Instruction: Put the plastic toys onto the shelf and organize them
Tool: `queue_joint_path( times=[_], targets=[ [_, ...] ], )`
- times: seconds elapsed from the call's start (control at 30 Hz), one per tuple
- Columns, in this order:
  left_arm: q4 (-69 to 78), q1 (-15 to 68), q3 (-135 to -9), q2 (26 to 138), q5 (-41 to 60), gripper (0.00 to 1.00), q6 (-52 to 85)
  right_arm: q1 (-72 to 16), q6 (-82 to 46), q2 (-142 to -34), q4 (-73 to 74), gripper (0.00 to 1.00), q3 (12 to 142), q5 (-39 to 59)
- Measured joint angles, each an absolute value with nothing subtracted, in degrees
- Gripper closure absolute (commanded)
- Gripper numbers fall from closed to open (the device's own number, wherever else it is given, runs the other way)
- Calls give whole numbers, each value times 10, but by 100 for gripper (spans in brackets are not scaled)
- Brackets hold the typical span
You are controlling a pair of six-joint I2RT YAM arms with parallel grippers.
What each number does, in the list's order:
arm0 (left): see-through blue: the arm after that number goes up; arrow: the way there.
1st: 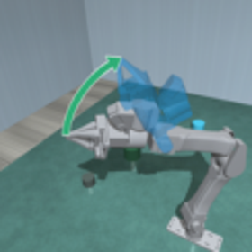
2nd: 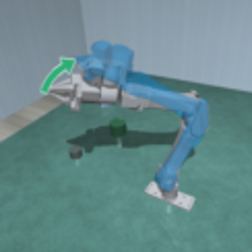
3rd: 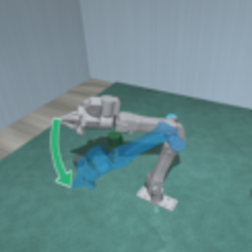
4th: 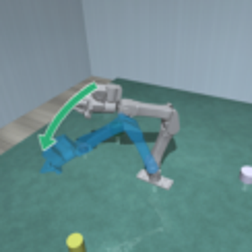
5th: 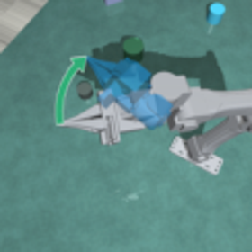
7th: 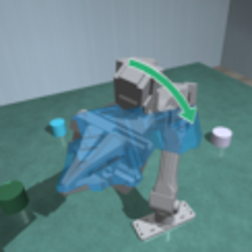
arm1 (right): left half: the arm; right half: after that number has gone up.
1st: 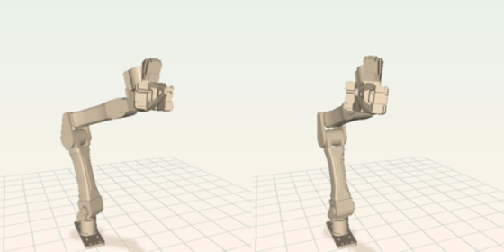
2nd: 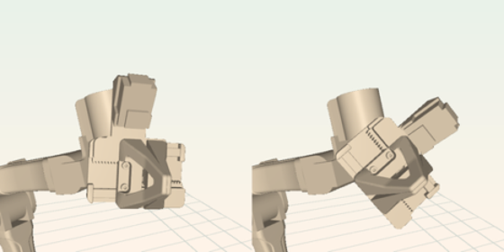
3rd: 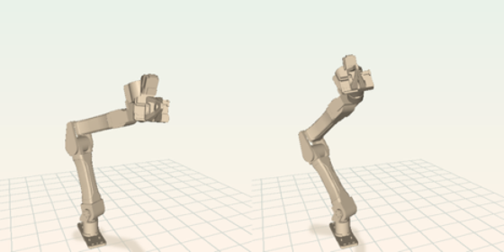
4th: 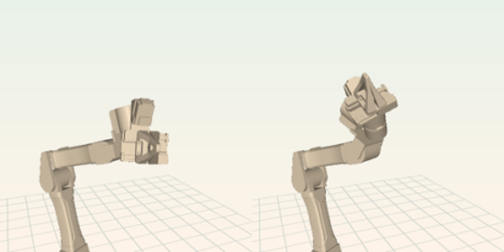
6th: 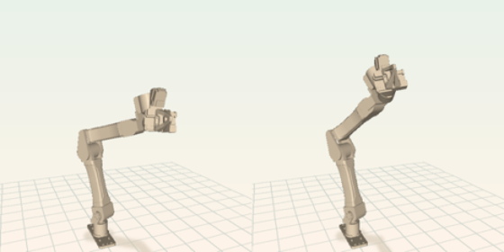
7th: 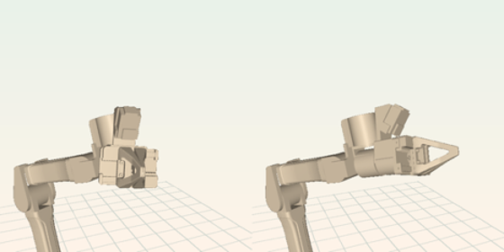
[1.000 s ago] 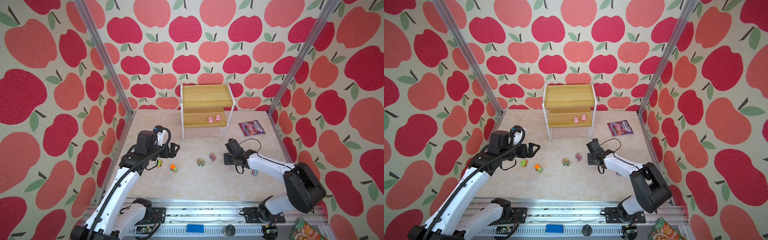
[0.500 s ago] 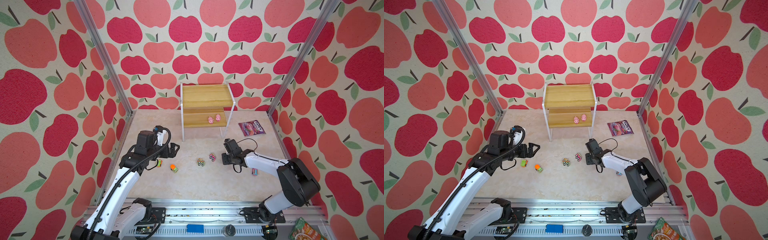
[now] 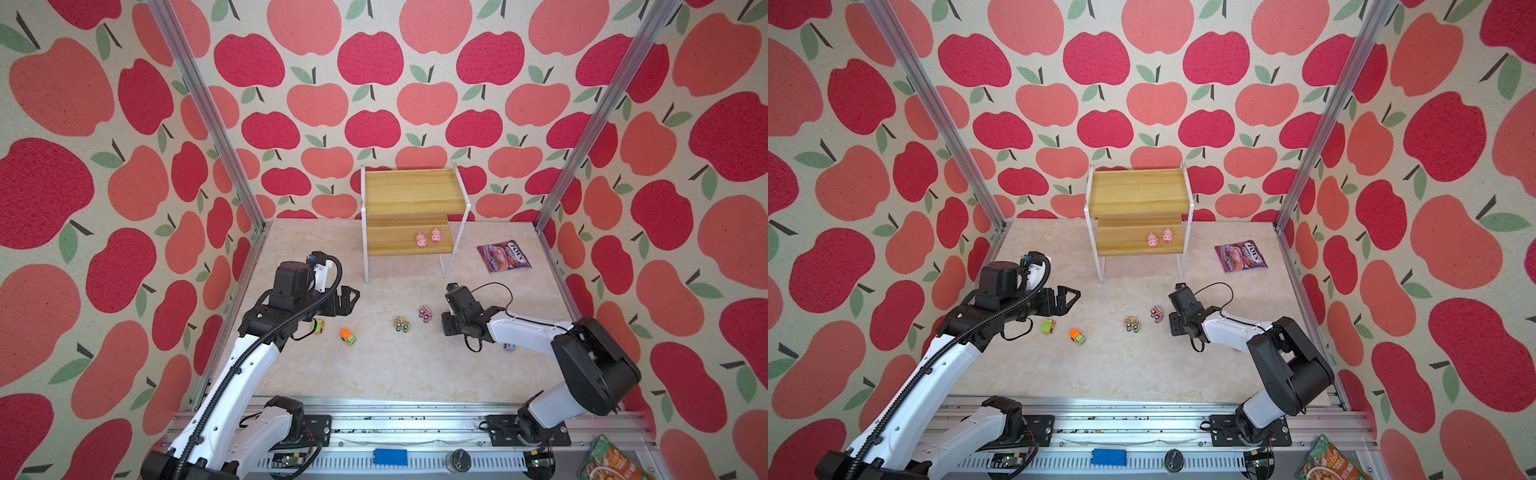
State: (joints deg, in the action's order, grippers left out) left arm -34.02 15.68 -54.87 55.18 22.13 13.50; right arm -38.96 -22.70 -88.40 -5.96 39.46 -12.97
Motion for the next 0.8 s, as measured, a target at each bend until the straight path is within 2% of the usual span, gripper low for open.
queue_joint_path(
  times=[0.53, 0.8],
  targets=[
    [-340, 157, -547, 552, 221, 1, 135, -424, -207, -855, 196, 53, 256, -211],
    [-340, 158, -547, 552, 221, 1, 135, -424, -186, -860, 294, 55, 233, -231]
  ],
)
